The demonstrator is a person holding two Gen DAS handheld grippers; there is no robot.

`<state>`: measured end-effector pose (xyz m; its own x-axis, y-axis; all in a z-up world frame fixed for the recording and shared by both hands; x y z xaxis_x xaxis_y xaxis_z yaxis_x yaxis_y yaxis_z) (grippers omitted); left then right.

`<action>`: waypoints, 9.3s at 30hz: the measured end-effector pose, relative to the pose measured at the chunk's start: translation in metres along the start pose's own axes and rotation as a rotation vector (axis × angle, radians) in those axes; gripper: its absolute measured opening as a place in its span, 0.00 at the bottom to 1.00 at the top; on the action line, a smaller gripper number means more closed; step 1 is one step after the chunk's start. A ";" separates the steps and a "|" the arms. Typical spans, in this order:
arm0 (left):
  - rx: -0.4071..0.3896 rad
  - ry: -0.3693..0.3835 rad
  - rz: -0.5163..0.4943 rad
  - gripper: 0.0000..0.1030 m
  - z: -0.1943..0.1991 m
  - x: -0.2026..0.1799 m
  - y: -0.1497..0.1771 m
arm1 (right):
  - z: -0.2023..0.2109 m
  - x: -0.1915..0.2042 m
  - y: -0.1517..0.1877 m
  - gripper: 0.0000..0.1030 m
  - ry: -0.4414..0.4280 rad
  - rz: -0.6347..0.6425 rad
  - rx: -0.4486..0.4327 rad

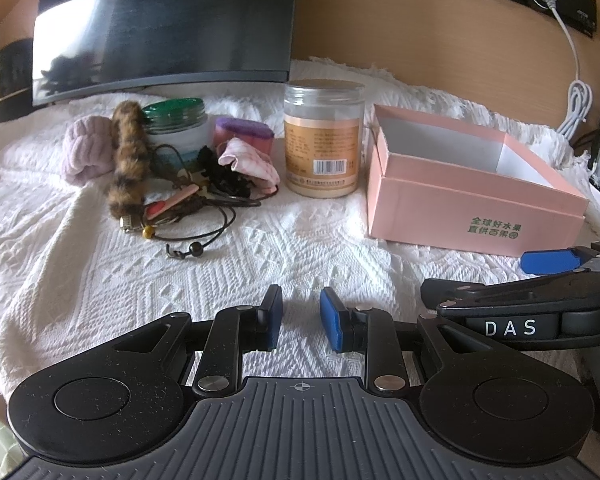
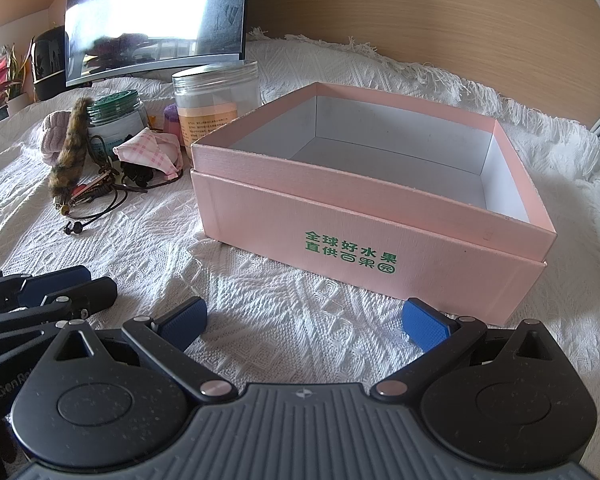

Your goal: Organize soft objects

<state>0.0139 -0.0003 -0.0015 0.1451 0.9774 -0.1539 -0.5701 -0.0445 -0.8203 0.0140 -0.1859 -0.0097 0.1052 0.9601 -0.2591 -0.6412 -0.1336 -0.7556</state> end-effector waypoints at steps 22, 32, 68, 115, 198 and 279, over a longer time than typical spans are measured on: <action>-0.146 0.018 0.106 0.26 0.048 0.148 -0.074 | -0.014 0.016 -0.036 1.00 -0.101 0.186 0.292; -0.195 0.120 0.191 0.26 0.031 0.258 -0.149 | 0.008 0.052 -0.077 0.99 -0.195 0.231 0.189; 0.042 0.189 0.172 0.27 -0.031 0.311 -0.100 | 0.029 0.132 -0.088 0.99 -0.307 0.408 0.007; -0.402 0.270 -0.086 0.17 0.059 0.147 -0.325 | 0.170 0.029 -0.350 0.11 -0.042 0.082 -0.440; 0.098 0.169 0.014 0.28 -0.032 0.181 -0.062 | 0.010 0.138 -0.069 0.67 -0.173 0.455 -0.202; 0.107 0.108 -0.083 0.31 -0.005 0.160 -0.045 | -0.017 0.117 -0.042 0.76 -0.229 0.227 -0.025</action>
<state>0.0672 0.1570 0.0083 0.2786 0.9485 -0.1511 -0.6348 0.0638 -0.7700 0.0664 -0.0722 -0.0185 -0.2142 0.9349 -0.2830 -0.6098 -0.3543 -0.7090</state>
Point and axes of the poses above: each gripper's, at about its wrist camera, not at the fingertips, and z roughly against the way its jaws point, x to its left, y to its underside, the point moved 1 cm from there along -z, roughly the way its jaws point, and after that the axes turned 12 degrees about y, right-handed, at the moved point
